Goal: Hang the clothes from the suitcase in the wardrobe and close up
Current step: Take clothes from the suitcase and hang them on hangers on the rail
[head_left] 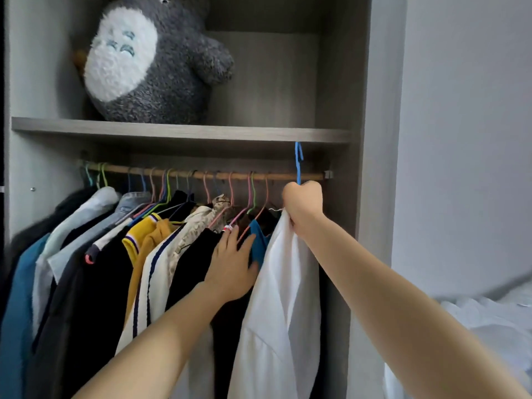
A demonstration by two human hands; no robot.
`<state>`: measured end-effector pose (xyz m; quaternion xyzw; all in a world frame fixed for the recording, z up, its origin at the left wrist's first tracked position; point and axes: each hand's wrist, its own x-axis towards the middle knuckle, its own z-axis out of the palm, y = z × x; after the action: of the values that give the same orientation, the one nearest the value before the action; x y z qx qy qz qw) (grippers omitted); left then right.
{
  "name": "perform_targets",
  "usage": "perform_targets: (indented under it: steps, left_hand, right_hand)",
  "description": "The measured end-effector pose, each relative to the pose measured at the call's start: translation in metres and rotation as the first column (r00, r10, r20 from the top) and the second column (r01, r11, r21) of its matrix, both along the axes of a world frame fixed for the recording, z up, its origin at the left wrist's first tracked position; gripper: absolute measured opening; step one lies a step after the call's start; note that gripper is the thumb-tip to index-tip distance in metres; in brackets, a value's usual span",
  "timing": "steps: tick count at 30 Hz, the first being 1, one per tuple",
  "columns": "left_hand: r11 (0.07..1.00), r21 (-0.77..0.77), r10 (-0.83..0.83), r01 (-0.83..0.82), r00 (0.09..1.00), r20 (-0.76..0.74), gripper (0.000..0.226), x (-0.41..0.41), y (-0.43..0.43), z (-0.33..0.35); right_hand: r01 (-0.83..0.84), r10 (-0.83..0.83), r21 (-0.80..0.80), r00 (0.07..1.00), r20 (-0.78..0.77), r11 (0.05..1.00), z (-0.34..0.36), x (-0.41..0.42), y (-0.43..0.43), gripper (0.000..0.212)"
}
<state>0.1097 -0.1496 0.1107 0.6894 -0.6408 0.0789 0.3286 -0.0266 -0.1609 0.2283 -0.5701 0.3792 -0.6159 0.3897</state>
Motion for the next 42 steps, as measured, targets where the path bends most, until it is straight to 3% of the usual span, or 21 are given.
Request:
perform_targets:
  steps: [2,7,13,17,21,24,28,34,39,42]
  left_hand:
    - [0.993,-0.049,0.108,-0.103,0.989,0.104,0.069,0.015,-0.015,0.005]
    - [0.984,0.083,0.150,-0.155,0.986,0.073,0.060,0.038,-0.048,0.012]
    - [0.990,0.044,0.132,-0.135,0.989,0.065,0.028,0.054,-0.064,0.005]
    - [0.998,-0.050,0.045,-0.048,0.998,-0.051,0.026,0.068,-0.073,-0.008]
    - [0.994,-0.104,-0.021,0.017,0.999,-0.037,0.019,0.073,-0.079,-0.013]
    - [0.993,-0.110,-0.036,0.036,0.999,-0.005,0.018,0.070,-0.080,-0.014]
    - [0.994,-0.101,-0.043,0.042,0.999,-0.001,0.018,0.064,-0.078,-0.015]
    - [0.993,-0.074,0.096,-0.090,0.992,0.086,0.028,0.043,-0.068,-0.025]
    - [0.987,-0.146,0.063,-0.059,0.998,0.020,0.038,0.037,-0.052,-0.035]
    - [0.958,-0.284,0.045,-0.028,0.998,0.053,0.039,0.051,-0.026,-0.055]
  right_hand:
    - [0.060,-0.058,0.030,0.996,-0.065,0.998,-0.006,0.009,-0.022,0.034]
    - [0.177,-0.171,0.024,0.972,-0.160,0.984,-0.029,0.030,-0.091,0.033]
    - [0.241,-0.256,-0.096,0.944,-0.209,0.966,-0.010,0.054,-0.139,0.032]
    - [0.223,-0.257,-0.142,0.917,-0.304,0.964,-0.008,0.064,-0.166,0.031]
    - [0.166,-0.185,-0.081,0.874,-0.450,0.983,-0.037,0.066,-0.193,0.025]
    - [0.162,-0.173,-0.065,0.874,-0.454,0.985,-0.046,0.064,-0.197,0.021]
    - [0.207,-0.212,-0.056,0.892,-0.399,0.977,-0.032,0.060,-0.192,0.031]
    - [0.181,-0.165,-0.007,0.879,-0.448,0.984,-0.038,0.060,-0.180,0.038]
    - [0.183,-0.199,-0.093,0.739,-0.644,0.979,-0.038,0.064,-0.158,0.034]
    - [0.214,-0.400,-0.343,0.593,-0.699,0.915,-0.034,0.076,-0.138,0.041]
